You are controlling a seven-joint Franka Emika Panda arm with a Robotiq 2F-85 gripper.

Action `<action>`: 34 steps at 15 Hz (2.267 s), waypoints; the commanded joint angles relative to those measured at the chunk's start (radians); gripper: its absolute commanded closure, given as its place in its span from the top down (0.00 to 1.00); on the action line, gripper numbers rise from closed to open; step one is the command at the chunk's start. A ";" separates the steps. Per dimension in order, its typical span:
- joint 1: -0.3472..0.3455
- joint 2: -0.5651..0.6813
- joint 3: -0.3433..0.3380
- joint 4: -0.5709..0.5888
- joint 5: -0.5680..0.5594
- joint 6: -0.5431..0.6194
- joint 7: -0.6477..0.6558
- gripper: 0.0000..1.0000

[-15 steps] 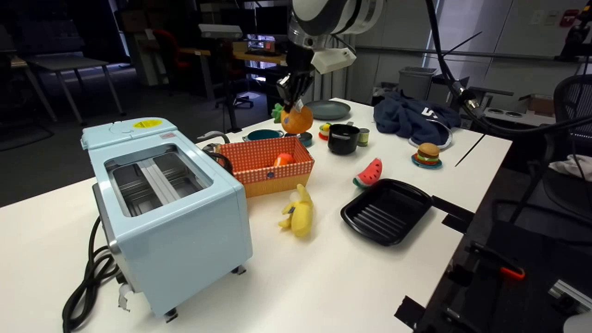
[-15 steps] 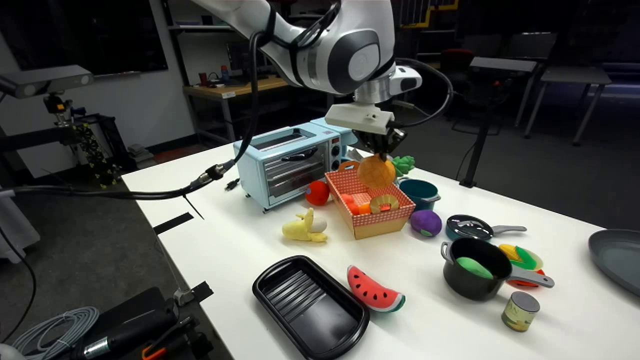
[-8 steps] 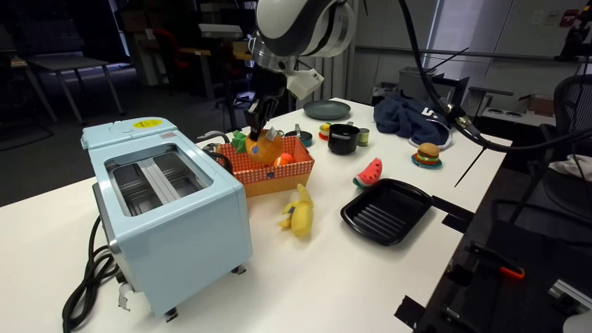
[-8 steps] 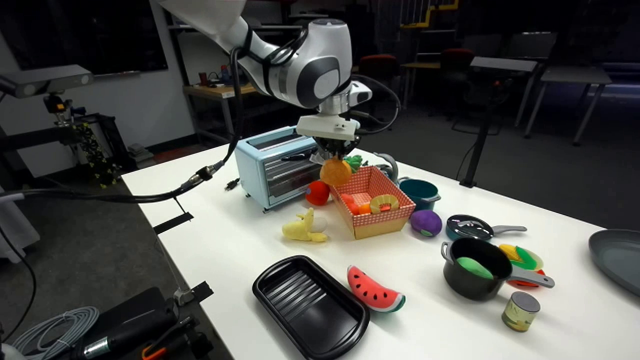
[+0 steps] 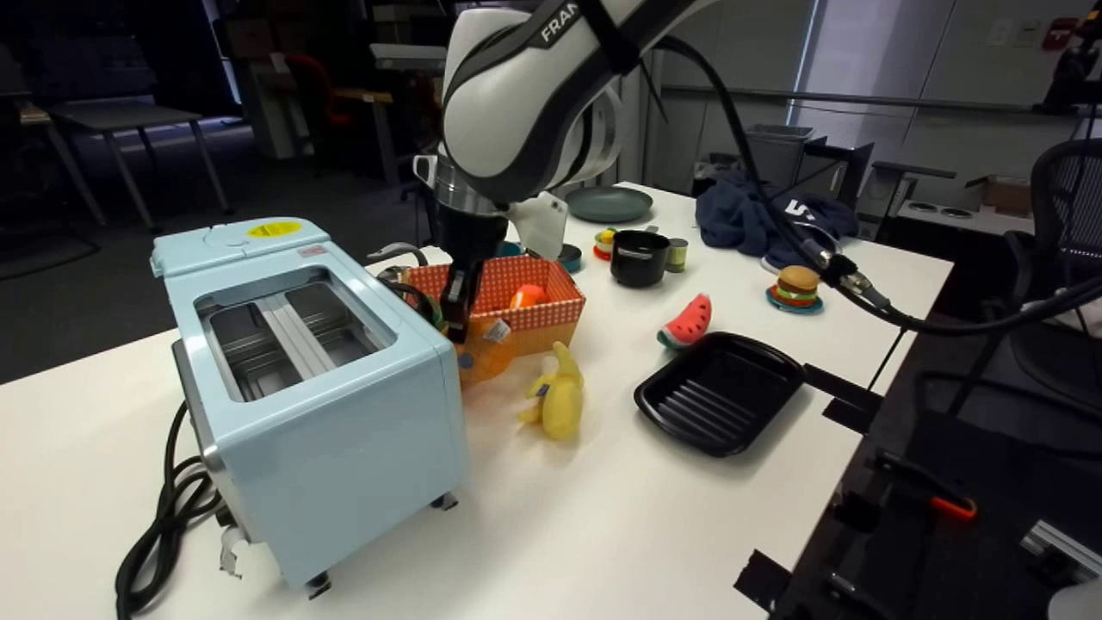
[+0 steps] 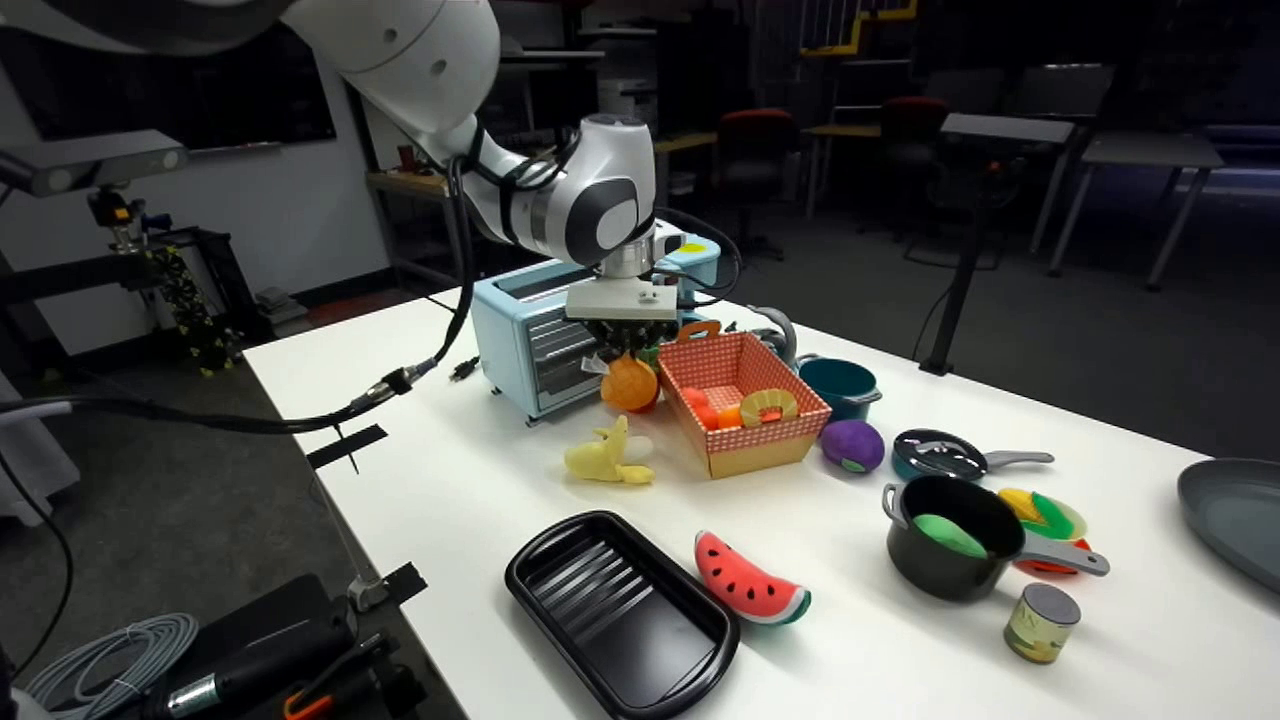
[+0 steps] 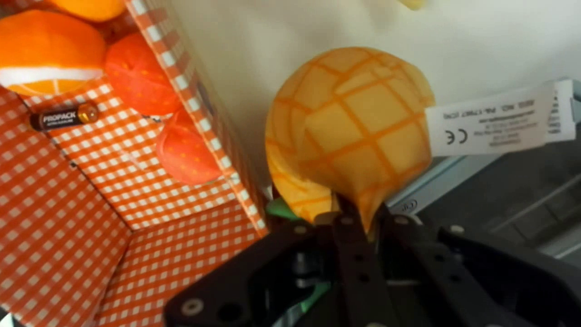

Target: Pick the stuffed pineapple and put it beside the oven

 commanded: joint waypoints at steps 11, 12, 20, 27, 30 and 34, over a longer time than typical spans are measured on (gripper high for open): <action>0.002 0.107 -0.012 0.055 -0.058 0.060 -0.005 0.78; 0.000 0.110 -0.009 0.055 -0.055 0.075 -0.005 0.87; -0.001 0.133 0.003 0.053 -0.062 0.149 -0.002 0.74; 0.002 0.141 -0.003 0.050 -0.067 0.220 0.017 0.20; 0.002 0.149 -0.003 0.049 -0.072 0.273 0.022 0.01; 0.005 0.160 -0.008 0.047 -0.078 0.333 0.034 0.02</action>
